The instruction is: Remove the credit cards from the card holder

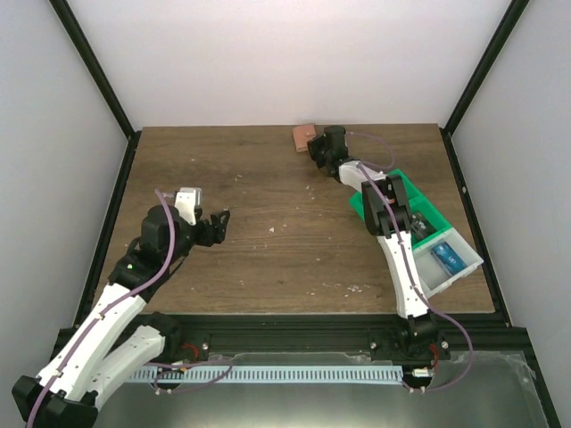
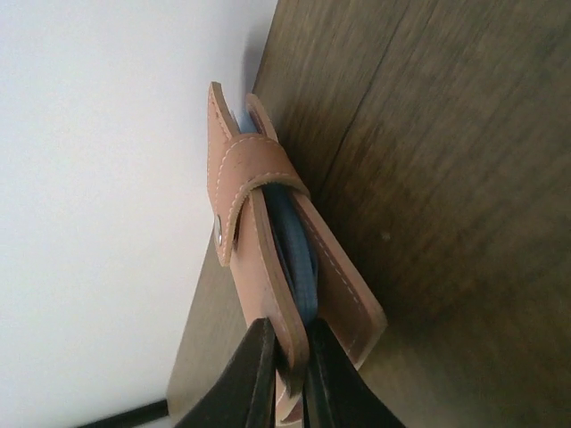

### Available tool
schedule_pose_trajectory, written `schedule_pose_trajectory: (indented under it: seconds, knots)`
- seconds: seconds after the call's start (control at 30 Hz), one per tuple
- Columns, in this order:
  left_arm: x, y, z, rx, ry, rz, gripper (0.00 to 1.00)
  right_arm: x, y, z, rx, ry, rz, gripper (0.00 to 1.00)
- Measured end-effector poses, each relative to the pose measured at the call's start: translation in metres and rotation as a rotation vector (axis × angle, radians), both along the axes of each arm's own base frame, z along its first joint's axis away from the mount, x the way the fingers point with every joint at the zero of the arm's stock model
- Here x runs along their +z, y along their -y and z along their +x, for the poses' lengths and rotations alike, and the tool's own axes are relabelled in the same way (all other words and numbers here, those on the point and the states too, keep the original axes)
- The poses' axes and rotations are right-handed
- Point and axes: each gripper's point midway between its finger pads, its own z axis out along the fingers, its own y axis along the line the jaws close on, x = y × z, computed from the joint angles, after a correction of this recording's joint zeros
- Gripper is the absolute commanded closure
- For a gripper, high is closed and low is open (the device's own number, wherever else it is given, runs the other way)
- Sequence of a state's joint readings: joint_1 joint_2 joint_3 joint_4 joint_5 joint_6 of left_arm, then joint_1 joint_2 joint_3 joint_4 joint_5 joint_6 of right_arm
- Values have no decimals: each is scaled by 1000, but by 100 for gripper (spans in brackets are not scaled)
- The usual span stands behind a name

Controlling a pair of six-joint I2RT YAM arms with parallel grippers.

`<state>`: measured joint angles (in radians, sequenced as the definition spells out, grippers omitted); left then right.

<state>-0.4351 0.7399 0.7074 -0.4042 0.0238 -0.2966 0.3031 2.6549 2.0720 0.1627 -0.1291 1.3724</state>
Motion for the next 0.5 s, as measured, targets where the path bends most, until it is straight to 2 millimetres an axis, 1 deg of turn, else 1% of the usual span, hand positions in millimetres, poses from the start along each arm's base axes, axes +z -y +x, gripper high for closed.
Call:
schedule_pose_trajectory:
  seconds: [0.1, 0.2, 0.27, 0.33, 0.37, 0.43, 0.5]
  knots:
    - [-2, -1, -1, 1, 3, 1, 13, 8, -1, -17, 59, -9, -47, 100]
    - [-4, -1, -1, 1, 1, 3, 13, 20, -3, -40, 116, -17, -97, 99]
    - [-3, -1, -2, 1, 3, 2, 13, 30, -4, -62, 156, -18, -122, 100]
    - [-2, -1, -2, 0, 6, 0, 12, 40, -5, -92, 209, -16, -143, 100]
    - [-2, -1, -2, 0, 8, -1, 12, 46, -7, -102, 230, -11, -151, 100]
    - [-2, -2, -3, 1, 11, -2, 12, 56, -10, -130, 289, 3, -168, 100]
    - [-4, -2, -4, 0, 11, -4, 12, 62, -14, -156, 341, 16, -185, 100]
